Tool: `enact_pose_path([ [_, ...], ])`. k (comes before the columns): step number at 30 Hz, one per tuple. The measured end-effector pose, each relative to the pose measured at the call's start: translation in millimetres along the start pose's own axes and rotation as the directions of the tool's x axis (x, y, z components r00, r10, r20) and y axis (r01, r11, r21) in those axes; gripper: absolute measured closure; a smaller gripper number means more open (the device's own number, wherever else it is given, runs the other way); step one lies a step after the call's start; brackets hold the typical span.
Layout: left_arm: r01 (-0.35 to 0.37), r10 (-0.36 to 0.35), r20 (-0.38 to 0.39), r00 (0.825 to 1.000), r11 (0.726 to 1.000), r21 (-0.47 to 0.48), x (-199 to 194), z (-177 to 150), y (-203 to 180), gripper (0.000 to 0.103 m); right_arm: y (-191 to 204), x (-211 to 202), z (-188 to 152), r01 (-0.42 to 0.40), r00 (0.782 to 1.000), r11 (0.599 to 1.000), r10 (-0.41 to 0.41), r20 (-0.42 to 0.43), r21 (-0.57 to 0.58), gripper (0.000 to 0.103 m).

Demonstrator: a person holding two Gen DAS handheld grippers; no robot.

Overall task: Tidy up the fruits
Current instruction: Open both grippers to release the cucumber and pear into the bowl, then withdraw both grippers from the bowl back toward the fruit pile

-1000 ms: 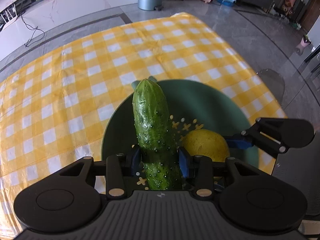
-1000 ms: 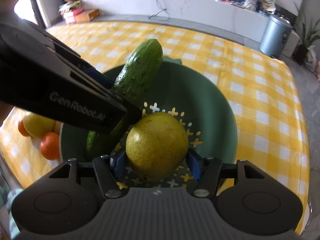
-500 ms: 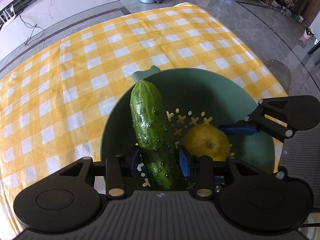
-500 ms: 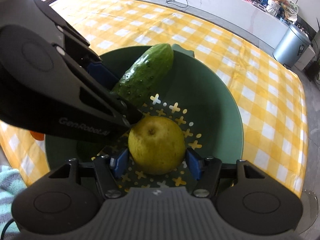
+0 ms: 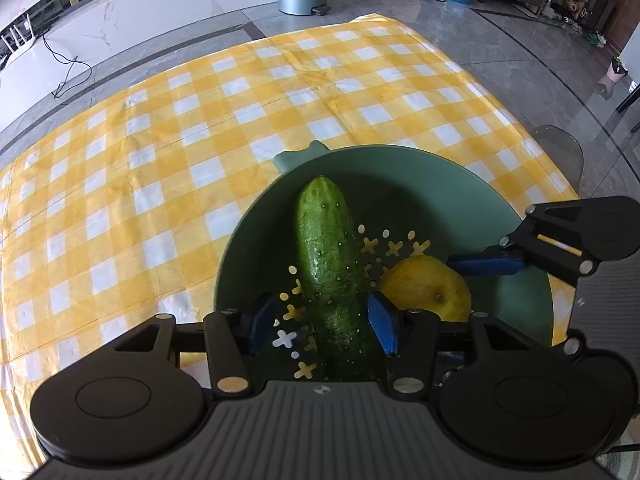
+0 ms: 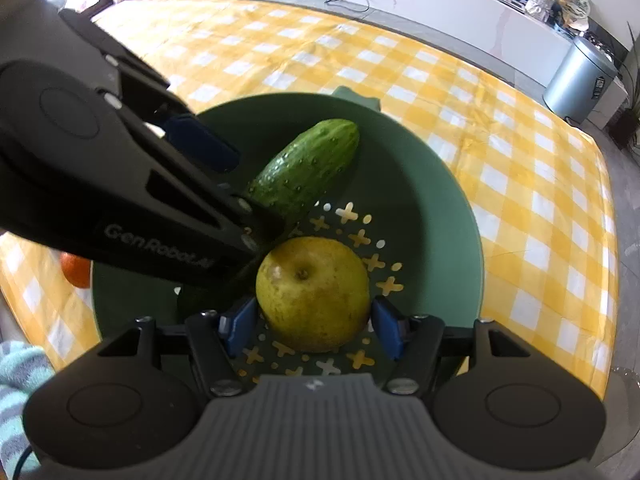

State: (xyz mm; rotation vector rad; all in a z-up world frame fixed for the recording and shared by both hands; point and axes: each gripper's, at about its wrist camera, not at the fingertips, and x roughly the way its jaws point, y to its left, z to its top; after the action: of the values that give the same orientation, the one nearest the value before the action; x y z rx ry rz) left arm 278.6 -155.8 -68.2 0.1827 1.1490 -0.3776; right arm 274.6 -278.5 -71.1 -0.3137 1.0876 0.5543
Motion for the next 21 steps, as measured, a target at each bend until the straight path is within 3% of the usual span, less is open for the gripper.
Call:
enact_pose_path([
  [12,-0.005,0.003,0.065,0.998,1.0,0.03,-46,-10,-8,0.04,4,-34,2,0.019,0.998,0.998,-0.021,0.053,0.055,0.036],
  [21,-0.083,0.069,0.166,0.984,0.994,0.075,-110,-40,-6,0.04,22,-74,-8,-0.003,0.99,0.976,-0.028,0.141,0.219,0.028],
])
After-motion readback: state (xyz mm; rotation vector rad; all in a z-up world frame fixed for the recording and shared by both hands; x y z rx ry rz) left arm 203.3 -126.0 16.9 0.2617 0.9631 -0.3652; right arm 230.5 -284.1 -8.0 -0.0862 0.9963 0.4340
